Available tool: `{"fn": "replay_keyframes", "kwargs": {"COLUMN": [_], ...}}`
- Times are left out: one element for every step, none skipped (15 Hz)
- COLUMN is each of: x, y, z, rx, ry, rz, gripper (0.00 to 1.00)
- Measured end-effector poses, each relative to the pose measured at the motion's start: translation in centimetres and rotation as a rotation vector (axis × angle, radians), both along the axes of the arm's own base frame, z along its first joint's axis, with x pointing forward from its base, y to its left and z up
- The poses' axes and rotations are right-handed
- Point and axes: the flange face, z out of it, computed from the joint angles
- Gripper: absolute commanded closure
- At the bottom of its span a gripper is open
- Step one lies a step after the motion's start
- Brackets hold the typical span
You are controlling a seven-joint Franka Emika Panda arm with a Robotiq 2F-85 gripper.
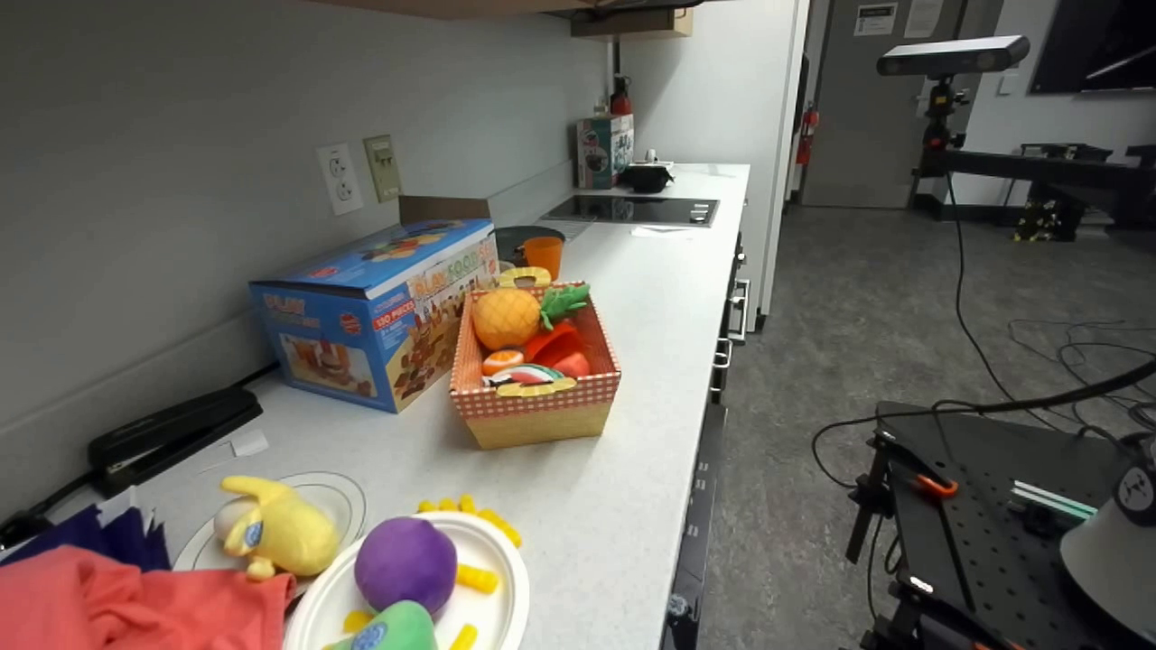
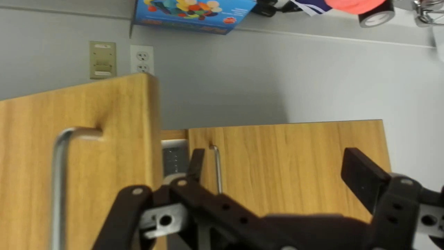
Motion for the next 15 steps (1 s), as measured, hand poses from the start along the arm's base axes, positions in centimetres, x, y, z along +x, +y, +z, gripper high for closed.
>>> {"fn": "replay_keyframes", "kwargs": {"x": [0.4,0.9,1.4,1.9,2.3,2.5,2.5,2.4,2.1,1.6,1.1,0.5,-0.1,-0.7,-1.2], "y": [0.9,1.8,2.6,3.3,3.8,4.1,4.2,4.1,3.8,3.5,3.0,2.5,2.0,1.4,0.8], "z": [0.0,-0.1,-0.2,-0.3,-0.4,-0.4,-0.4,-0.3,-0.3,-0.2,0.0,0.3,0.6,0.9,1.2], "rx": [0.018,0.029,0.033,0.033,0.025,0.013,0.004,-0.007,-0.020,-0.042,-0.068,-0.094,-0.118,-0.141,-0.165], "ry": [-0.013,-0.027,-0.044,-0.062,-0.080,-0.089,-0.093,-0.091,-0.088,-0.082,-0.078,-0.077,-0.080,-0.081,-0.082], "rz": [0.033,0.063,0.090,0.112,0.132,0.144,0.149,0.147,0.139,0.129,0.114,0.096,0.075,0.054,0.033], "gripper": [0.00,0.00,0.00,0.00,0.00,0.00,0.00,0.00,0.00,0.00,0.00,0.00,0.00,0.00,0.00]}}
